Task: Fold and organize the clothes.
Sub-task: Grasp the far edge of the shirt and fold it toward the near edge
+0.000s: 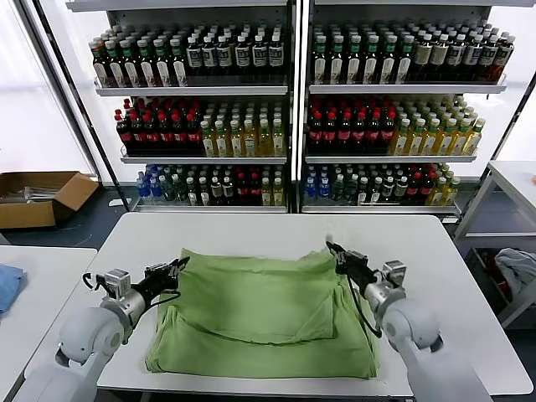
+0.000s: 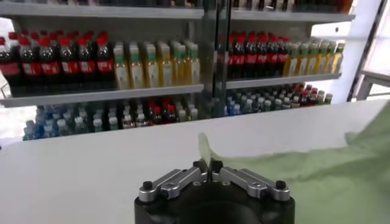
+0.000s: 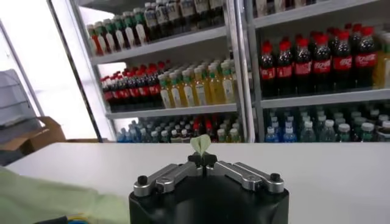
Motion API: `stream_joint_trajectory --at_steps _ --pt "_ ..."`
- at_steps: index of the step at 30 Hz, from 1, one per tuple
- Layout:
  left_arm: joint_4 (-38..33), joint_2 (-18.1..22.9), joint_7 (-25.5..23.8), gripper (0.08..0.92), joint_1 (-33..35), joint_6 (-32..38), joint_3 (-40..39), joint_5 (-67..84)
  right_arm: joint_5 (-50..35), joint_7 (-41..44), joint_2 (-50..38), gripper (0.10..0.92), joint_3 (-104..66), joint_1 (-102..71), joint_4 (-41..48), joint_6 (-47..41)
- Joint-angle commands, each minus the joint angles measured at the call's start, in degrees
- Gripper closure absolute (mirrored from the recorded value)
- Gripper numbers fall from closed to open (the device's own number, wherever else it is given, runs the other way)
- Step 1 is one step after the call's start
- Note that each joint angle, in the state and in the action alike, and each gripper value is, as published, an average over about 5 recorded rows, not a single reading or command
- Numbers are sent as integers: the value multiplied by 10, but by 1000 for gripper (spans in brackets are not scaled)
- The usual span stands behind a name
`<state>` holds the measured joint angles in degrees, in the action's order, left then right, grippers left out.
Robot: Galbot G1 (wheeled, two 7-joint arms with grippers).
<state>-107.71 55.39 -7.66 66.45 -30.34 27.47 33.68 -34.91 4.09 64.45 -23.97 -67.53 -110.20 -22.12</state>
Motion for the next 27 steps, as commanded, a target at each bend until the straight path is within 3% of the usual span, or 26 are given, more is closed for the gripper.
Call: stream_joint_trajectory --at_steps 1,6,10,13,21,27 --pt "-124 14 13 907 203 -27 115 -22 53 7 12 919 -114 -245 -158 21" --pt "-133 32 3 907 263 -26 145 -59 98 19 49 919 -130 -329 -185 44" --pt "-121 40 -10 907 272 -24 137 -91 135 20 64 916 -127 -356 -179 50" --pt "-116 42 -11 887 264 -21 126 -102 147 10 65 870 -128 -337 -164 47" --pt "-125 37 14 671 257 -25 168 -91 97 23 24 637 -231 -275 -118 70" --pt "-169 73 116 498 292 2 166 -6 52 59 7 464 -346 -289 -66 123"
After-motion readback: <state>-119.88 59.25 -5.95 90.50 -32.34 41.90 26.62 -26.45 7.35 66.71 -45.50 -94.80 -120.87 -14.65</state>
